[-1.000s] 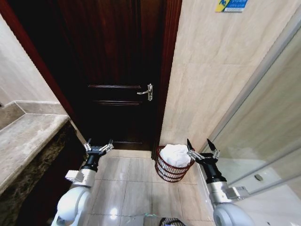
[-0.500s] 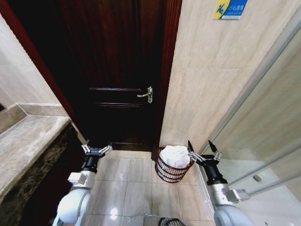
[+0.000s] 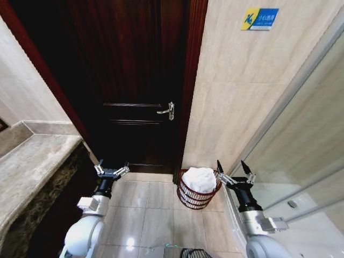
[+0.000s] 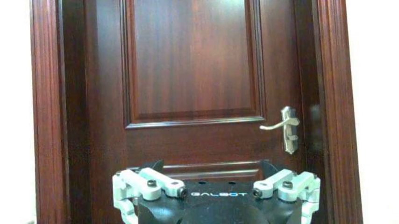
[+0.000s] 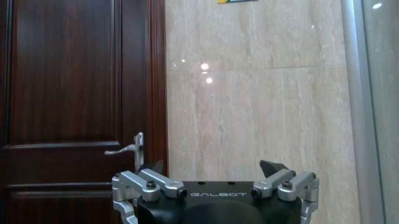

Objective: Discard the used towel into the hamper.

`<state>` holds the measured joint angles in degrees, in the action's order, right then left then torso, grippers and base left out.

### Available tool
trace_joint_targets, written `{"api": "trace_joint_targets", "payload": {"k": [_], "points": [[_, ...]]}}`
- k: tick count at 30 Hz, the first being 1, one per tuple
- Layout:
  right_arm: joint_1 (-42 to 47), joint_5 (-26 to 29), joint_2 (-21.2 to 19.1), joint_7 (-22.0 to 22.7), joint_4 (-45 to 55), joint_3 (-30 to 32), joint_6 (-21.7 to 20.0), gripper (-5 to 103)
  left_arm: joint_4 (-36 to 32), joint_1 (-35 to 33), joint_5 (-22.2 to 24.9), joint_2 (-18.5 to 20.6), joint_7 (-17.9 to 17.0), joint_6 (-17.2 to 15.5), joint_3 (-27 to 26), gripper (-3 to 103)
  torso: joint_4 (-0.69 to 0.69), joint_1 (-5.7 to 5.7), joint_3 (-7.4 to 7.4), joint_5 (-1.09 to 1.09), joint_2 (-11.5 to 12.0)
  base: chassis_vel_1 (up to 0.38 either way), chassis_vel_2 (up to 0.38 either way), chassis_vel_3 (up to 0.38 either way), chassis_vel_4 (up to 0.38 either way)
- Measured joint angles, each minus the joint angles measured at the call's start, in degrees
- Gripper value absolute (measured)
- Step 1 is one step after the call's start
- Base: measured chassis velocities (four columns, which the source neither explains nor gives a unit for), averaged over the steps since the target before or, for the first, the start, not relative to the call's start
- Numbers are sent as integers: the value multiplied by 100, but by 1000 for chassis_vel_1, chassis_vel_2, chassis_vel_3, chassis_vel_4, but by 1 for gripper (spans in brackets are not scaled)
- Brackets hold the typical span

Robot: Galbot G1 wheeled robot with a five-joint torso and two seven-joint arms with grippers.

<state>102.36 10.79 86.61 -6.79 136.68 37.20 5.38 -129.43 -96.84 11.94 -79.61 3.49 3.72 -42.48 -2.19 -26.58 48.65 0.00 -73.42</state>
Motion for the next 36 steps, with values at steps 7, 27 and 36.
{"api": "trace_joint_targets", "payload": {"k": [7, 27, 36], "points": [[4, 1, -9, 43, -44, -14, -66, 100, 23, -15, 137, 21, 23, -16, -24, 100, 0, -115, 140, 0, -254, 0, 0, 0, 0], [14, -30, 6, 399, 136, -22, -521, 100, 47, -22, 456, 27, -53, 204, -23, 100, 0, -187, 200, 0, -387, 0, 0, 0, 0], [15, -44, 7, 401, 141, -25, -526, 100, 4, -31, 561, 31, -48, 203, -46, 100, 0, -174, 187, 0, -362, 0, 0, 0, 0]]}}
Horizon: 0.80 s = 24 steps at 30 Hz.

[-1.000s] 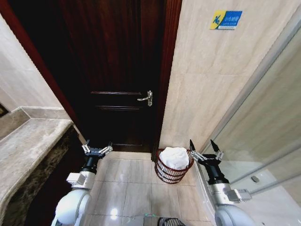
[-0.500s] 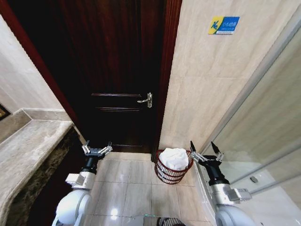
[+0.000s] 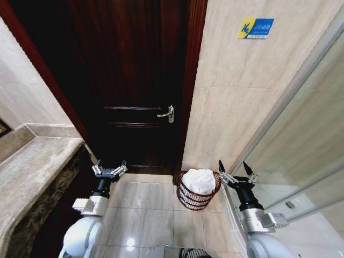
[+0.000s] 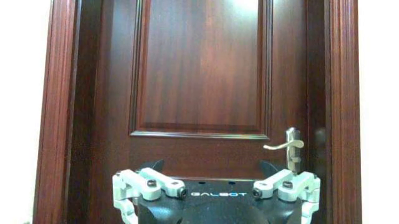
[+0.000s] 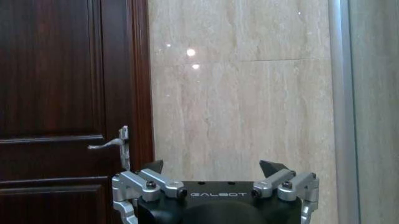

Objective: Discard the used towel into the hamper.

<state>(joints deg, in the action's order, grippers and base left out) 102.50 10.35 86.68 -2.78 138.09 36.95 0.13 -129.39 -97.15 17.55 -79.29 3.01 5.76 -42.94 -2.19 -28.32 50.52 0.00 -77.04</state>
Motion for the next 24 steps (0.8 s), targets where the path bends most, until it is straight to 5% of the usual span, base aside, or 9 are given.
{"api": "trace_joint_targets", "payload": {"k": [24], "points": [[0, -4, 0, -2, 0, 0, 4, 100, 45, -11, -52, 49, -85, 10, 5, 100, 0, 15, -17, 0, 32, 0, 0, 0, 0]]}}
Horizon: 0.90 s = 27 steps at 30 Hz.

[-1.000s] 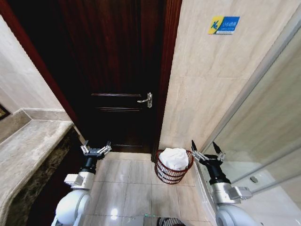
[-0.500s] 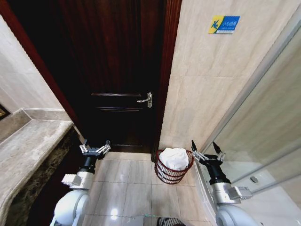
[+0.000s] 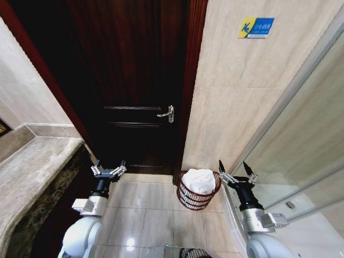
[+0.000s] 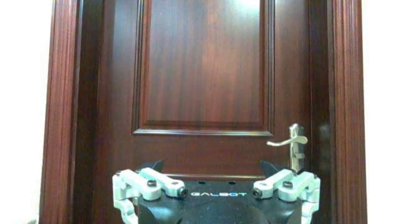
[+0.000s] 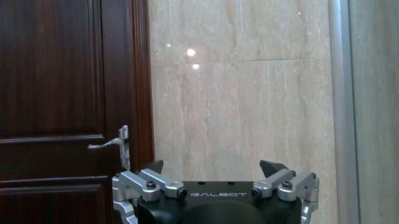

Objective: Discard the used towel into the hamper.

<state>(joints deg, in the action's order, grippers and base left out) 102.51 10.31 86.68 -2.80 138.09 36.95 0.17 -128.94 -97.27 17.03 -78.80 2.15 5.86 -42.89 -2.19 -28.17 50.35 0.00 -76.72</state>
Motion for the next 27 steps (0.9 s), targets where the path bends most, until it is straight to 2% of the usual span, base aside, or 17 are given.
{"api": "trace_joint_targets", "payload": {"k": [6, 18, 27], "points": [[0, 0, 0, -1, -1, 0, 3, 100, -3, -2, -2, 2, -2, -2, 0, 100, 0, 7, -7, 0, 15, 0, 0, 0, 0], [0, 1, 0, -4, -4, 0, 5, 100, -4, -1, -5, 2, -2, -6, 0, 100, 0, 184, -216, 0, 405, 0, 0, 0, 0], [1, 1, 0, -5, -4, 0, 6, 100, -4, -4, -6, 2, -2, -7, -1, 100, 0, 226, -257, 0, 478, 62, -52, -52, 49]]}}
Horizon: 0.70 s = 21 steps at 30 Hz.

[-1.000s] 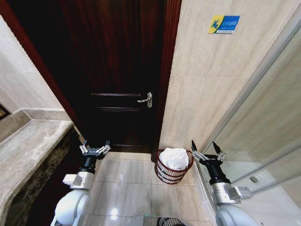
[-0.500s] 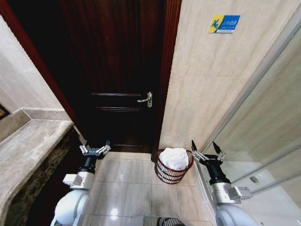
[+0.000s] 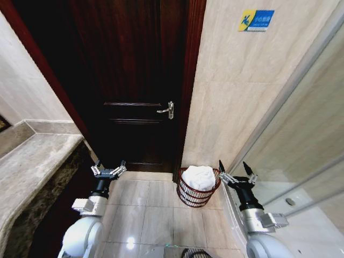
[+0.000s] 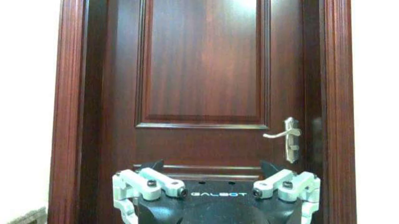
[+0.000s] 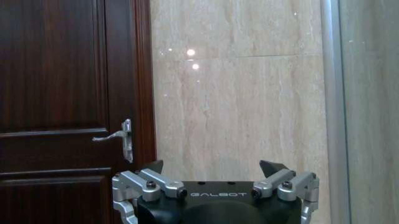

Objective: Discard the used towel into the hamper.

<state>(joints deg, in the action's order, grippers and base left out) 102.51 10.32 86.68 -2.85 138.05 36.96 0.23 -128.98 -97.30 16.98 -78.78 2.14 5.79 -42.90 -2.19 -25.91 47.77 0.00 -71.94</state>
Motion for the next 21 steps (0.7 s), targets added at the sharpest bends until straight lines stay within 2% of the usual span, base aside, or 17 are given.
{"api": "trace_joint_targets", "payload": {"k": [15, 21], "points": [[-2, 0, 0, 0, 0, 0, 0, 100, 0, 2, 0, -1, 1, 0, 0, 100, 0, -10, 9, 0, -9, 0, 0, 0, 0], [-2, 0, 0, 0, 0, 0, 0, 100, 0, 3, 1, 0, 2, 1, 0, 100, 0, -13, 12, 0, -17, 73, -75, -73, 79]]}}
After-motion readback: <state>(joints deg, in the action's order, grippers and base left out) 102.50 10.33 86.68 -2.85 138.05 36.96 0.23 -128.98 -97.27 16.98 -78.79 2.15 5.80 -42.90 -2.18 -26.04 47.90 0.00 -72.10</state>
